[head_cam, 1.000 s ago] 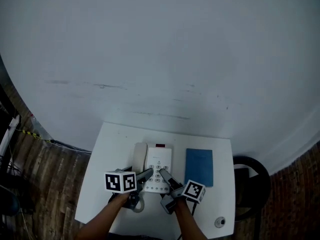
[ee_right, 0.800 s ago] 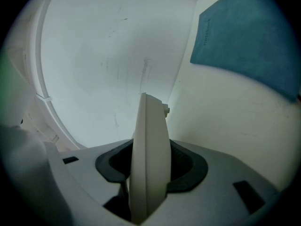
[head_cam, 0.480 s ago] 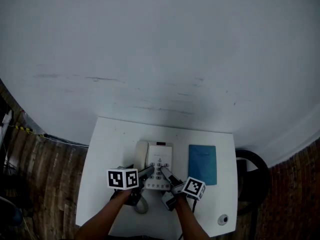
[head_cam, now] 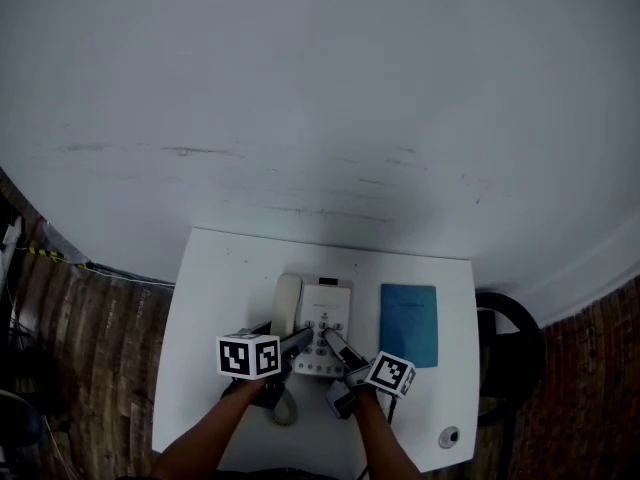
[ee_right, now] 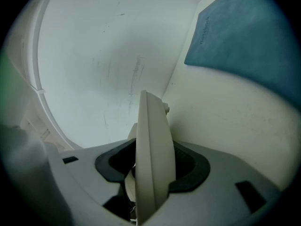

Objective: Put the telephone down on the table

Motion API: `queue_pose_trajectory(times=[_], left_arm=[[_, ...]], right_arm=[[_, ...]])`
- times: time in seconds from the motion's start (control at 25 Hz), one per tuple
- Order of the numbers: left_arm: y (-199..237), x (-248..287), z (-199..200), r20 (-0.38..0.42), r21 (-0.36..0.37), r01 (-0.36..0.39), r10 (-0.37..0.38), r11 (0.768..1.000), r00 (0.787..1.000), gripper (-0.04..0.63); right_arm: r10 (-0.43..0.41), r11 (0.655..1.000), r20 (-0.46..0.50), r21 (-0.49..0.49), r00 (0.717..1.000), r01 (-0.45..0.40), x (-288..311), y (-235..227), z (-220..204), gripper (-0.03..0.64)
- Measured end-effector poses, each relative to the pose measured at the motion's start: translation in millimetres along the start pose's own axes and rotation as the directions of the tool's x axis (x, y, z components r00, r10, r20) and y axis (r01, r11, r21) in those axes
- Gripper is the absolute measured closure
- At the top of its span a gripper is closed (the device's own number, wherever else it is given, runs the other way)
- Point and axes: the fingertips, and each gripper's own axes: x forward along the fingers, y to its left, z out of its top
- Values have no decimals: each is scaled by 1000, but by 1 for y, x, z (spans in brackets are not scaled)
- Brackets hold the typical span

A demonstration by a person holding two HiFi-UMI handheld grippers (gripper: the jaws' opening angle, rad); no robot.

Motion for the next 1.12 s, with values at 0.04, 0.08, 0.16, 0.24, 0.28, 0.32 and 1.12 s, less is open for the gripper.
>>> queue_pose_trajectory(times=[0.04, 0.08, 0.16, 0.24, 0.28, 0.32, 1.12], left_arm=[[-1, 1, 0, 2, -2, 6, -6, 1000, 1000, 218], [-2, 2, -1, 4, -5, 12, -12, 1000, 1000, 218], [-2, 3, -1, 12, -12, 24, -24, 1000, 1000, 218], [-1, 3, -1, 25, -25, 38, -37, 999, 999, 218], [0, 3, -1, 32, -33, 45, -44, 998, 999, 218], [0, 3, -2, 38, -40, 50, -48, 998, 998, 218], [-1, 4, -11, 26, -11, 34, -33, 999, 999, 218]], right_arm=[[-2, 1000, -1, -2, 1000, 2, 0, -1, 0, 416], [-1, 1000, -2, -9, 1000, 1, 0, -1, 1, 412], [-4, 1000, -4, -29, 1000, 4, 0, 0, 1, 410], [-16, 998, -6, -55, 1000, 16, 0, 1, 1, 410], [-23, 997, -5, -73, 1000, 23, 0, 2, 1, 410], [-32, 995, -5, -93, 999, 31, 0, 2, 1, 410], [-246, 949, -42, -213, 968, 232, -11, -11, -1, 356]])
